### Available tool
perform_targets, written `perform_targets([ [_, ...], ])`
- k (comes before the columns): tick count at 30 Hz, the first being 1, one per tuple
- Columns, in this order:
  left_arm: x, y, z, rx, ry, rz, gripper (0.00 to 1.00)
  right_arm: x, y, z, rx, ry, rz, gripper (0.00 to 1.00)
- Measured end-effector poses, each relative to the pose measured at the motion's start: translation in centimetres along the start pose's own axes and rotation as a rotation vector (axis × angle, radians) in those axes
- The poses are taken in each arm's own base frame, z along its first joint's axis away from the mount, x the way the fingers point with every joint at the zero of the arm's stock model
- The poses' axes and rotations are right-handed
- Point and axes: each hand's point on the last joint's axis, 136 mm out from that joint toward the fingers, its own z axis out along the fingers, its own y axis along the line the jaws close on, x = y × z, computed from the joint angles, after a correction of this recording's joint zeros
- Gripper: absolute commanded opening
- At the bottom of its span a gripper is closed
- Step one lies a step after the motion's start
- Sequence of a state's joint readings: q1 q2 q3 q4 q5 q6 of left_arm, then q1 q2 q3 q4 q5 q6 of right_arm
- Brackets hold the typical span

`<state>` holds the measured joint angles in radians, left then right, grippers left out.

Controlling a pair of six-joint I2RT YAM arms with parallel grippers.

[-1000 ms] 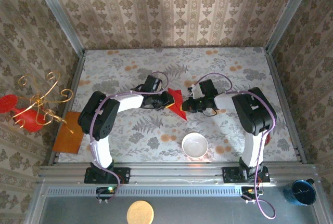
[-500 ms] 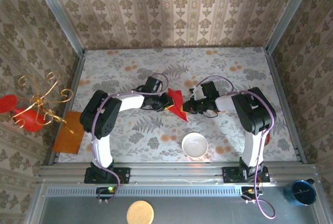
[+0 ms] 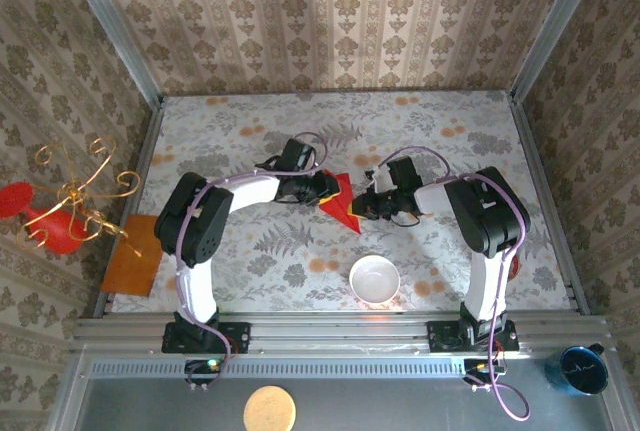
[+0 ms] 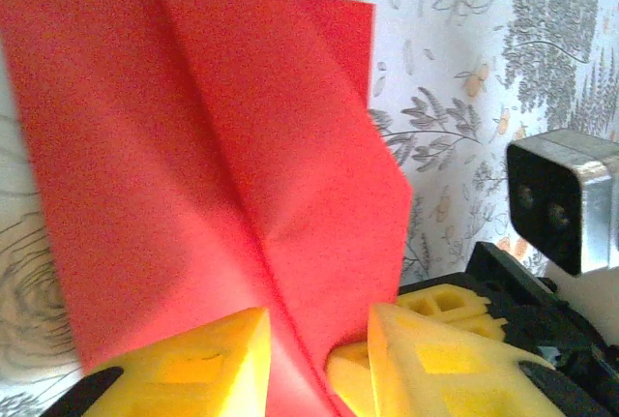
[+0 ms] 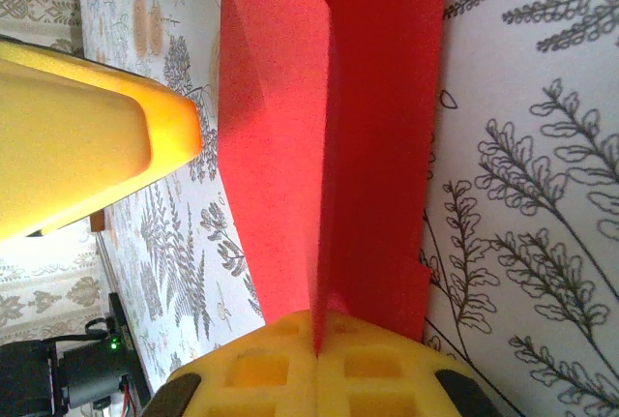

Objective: Fold a paper plane with a square sheet of paper (pick it up from the middle)
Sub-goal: Fourth fold the wing at the center of the table.

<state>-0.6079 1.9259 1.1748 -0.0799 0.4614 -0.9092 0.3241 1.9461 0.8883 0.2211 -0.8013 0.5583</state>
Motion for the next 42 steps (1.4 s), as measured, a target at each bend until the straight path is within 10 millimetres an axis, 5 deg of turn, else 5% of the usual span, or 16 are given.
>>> perform_targets([
  [7,0.5,0.7,1.0,-0.096,0.035,0.023,0.49,0.0,0.0,0.0,0.000,0.000,0.001,0.06],
  [22,0.6,1.7,1.7,-0.296,0.058,0.079,0.59,0.0,0.0,0.0,-0.008,-0.001,0.014,0.08],
  [33,0.7,2.3,2.1,-0.424,0.061,0.106,0.59,0.2,0.4,-0.4,-0.020,-0.002,0.015,0.24],
  [42,0.8,2.6,2.2,-0.438,0.070,0.101,0.58,1.4,0.2,-2.6,0.008,-0.034,0.041,0.35],
])
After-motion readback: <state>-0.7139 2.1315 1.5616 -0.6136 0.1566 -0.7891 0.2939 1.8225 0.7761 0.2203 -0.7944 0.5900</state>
